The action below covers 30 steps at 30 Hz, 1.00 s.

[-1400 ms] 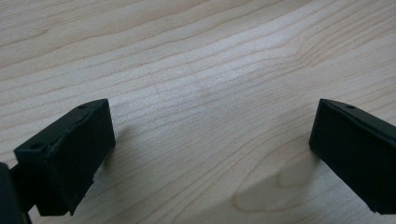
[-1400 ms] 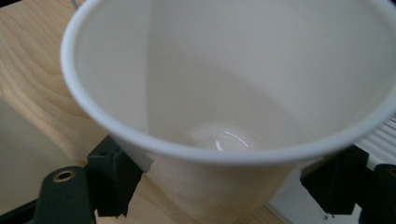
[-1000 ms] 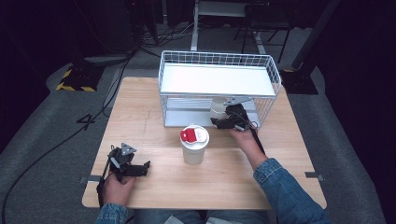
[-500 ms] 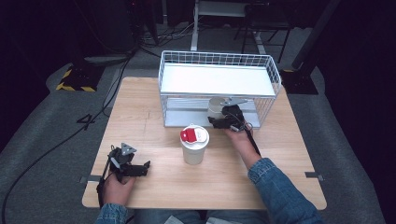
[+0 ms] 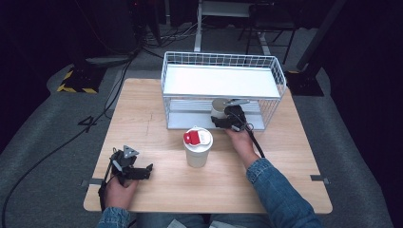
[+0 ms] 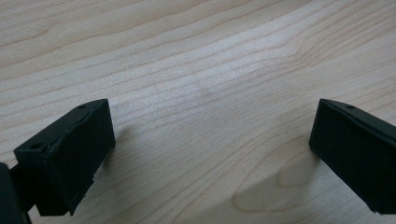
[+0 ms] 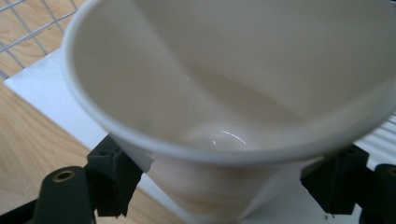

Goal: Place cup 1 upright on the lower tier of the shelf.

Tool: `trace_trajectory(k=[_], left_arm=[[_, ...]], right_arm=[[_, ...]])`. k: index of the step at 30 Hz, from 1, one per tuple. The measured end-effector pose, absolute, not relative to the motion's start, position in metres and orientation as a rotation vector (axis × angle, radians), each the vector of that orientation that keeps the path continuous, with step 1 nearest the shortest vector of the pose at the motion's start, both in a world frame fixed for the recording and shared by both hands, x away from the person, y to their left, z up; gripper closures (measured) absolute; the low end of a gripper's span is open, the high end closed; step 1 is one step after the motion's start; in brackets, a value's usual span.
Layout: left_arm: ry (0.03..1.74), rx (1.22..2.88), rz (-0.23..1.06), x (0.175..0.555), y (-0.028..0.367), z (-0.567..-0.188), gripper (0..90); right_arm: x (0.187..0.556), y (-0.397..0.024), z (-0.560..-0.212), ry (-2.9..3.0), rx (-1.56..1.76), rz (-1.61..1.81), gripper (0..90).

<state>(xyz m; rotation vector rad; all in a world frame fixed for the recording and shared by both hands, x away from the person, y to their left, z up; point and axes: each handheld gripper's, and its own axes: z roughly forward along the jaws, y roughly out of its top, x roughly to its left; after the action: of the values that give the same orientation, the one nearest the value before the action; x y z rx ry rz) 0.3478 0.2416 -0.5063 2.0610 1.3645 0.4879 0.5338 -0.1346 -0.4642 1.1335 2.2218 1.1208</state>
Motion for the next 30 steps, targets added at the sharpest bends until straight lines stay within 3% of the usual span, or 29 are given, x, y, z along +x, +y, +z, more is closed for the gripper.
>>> trace_trajectory(k=[8, 17, 30], left_arm=[[1.365, 2.061, 0.489, 0.348, 0.242, -0.506, 0.7], [1.365, 2.061, 0.489, 0.348, 0.242, -0.506, 0.7], [1.355, 2.068, 0.478, 0.349, 0.242, -0.506, 0.6]], right_arm=[[0.540, -0.134, -0.468, 2.197, 1.155, 1.146, 22.7], [0.536, -0.138, -0.467, 2.177, 1.160, 1.153, 3.5], [0.489, -0.181, -0.449, 2.245, 1.074, 1.199, 3.3]])
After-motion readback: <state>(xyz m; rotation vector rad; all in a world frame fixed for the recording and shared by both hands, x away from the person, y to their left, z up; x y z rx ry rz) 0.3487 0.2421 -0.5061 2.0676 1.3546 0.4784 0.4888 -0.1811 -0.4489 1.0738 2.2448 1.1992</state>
